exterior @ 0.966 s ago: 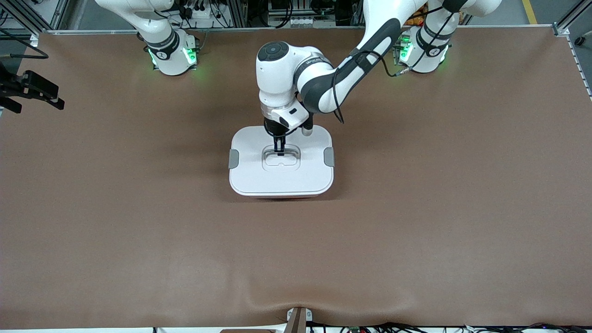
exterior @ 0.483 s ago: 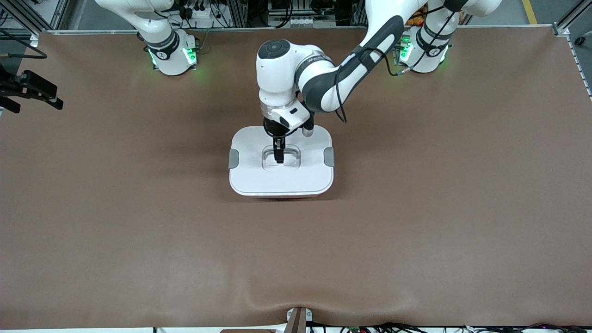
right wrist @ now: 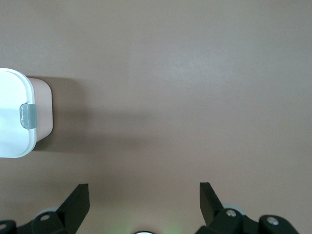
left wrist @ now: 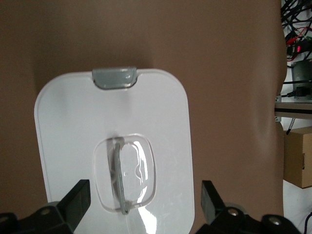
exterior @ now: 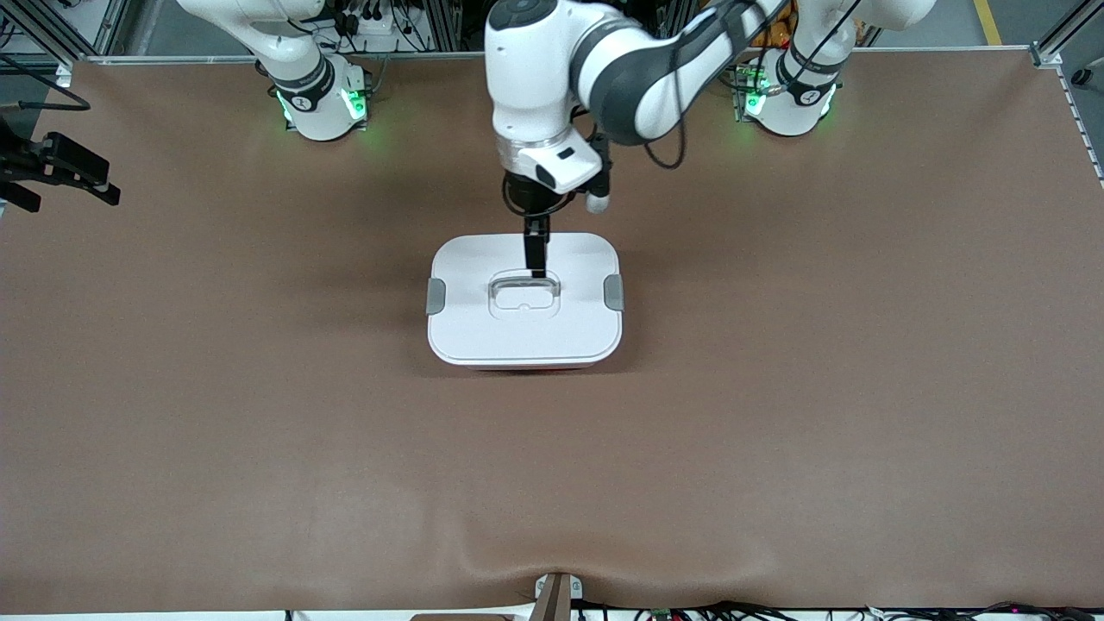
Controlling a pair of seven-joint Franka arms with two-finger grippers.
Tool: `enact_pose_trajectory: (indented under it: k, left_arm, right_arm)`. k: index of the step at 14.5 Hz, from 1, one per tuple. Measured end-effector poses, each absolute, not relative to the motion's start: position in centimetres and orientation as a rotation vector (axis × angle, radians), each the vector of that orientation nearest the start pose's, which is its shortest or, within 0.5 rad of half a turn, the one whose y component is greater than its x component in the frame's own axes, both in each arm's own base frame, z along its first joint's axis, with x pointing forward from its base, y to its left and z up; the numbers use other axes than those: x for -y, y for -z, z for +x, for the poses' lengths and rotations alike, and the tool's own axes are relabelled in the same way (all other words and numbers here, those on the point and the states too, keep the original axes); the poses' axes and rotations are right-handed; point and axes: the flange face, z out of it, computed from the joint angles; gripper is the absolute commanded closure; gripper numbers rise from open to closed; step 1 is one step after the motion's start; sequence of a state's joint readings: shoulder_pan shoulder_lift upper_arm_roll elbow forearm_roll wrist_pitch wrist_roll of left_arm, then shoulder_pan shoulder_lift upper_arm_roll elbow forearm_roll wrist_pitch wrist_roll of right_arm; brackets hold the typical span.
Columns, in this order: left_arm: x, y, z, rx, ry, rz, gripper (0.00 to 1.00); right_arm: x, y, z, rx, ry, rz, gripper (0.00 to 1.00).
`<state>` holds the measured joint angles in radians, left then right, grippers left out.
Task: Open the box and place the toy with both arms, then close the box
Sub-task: 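Open the left gripper and lift it off the lid handle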
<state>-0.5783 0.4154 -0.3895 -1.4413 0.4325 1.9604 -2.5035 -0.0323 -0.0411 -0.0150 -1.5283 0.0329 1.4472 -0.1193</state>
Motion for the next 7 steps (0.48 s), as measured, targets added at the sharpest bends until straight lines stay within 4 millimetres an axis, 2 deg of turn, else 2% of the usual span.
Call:
enact_pose_trajectory:
  k: [4,7]
  left_arm:
    - [45.4,-51.8,49.3,1.787,0.293,-2.668,0.0]
    - [39.7,-53.7,52.1,1.508,0.228,-2.776,0.0]
  right_arm:
    - [1.9,-65.9,52.8,0.1,-0.05,-3.001,0.0]
    - [1.7,-67.5,52.4,0.115,-0.03,-2.99,0.0]
